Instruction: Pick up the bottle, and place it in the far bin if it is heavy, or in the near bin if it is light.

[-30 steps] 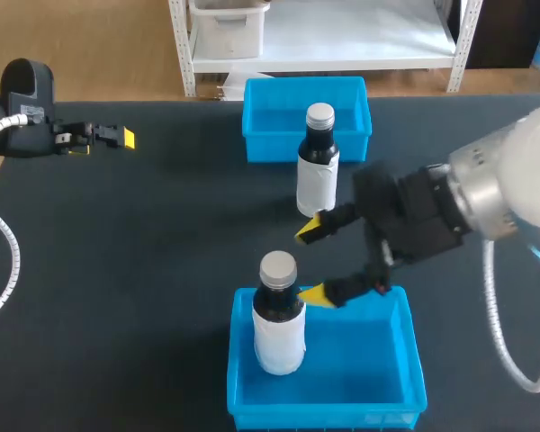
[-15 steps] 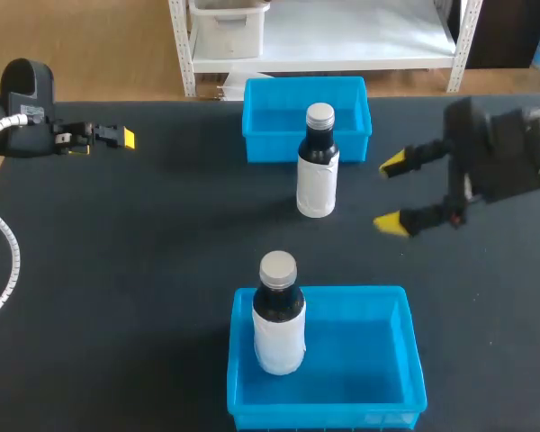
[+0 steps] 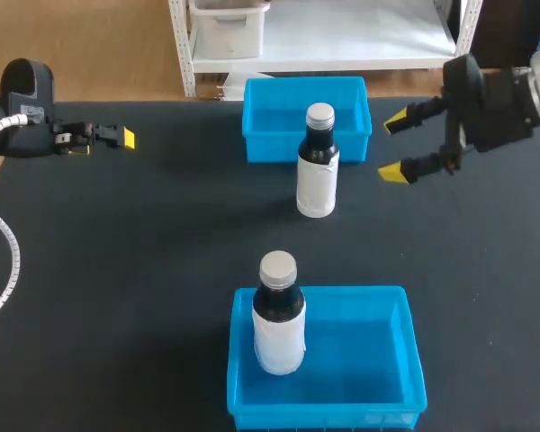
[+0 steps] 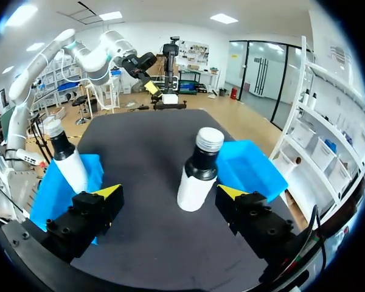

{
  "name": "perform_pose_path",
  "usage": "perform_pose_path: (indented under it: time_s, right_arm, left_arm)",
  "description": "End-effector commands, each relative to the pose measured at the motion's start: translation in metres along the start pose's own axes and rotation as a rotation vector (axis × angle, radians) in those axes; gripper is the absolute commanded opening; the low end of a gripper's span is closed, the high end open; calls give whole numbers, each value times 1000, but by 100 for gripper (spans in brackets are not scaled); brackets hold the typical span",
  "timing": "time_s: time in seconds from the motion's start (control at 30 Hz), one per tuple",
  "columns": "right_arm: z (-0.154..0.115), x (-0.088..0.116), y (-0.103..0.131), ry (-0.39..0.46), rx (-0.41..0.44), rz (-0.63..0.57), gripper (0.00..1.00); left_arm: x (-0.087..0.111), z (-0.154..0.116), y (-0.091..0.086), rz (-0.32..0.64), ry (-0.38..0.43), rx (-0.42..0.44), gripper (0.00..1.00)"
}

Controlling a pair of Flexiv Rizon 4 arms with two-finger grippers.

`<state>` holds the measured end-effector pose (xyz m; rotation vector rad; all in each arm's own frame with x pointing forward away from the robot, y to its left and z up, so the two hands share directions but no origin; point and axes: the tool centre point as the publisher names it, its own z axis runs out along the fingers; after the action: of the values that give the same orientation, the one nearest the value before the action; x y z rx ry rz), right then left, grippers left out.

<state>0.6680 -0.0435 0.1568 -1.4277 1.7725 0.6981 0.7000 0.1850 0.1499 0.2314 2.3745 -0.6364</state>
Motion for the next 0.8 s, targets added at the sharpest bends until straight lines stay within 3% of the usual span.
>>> perform_pose_path:
  time_s: [0.03,0.37,0.8]
  right_arm:
    - [26,6,-49,-25,-79,-14,100]
    - [47,0,-72,-57,-126,-73,100]
    - [74,-12,-58,-94,-172,-73,100]
  left_arm:
    - [0,0,0,0,0,0,100]
    - [0,0,0,0,0,0,100]
    - [0,0,0,0,0,0,100]
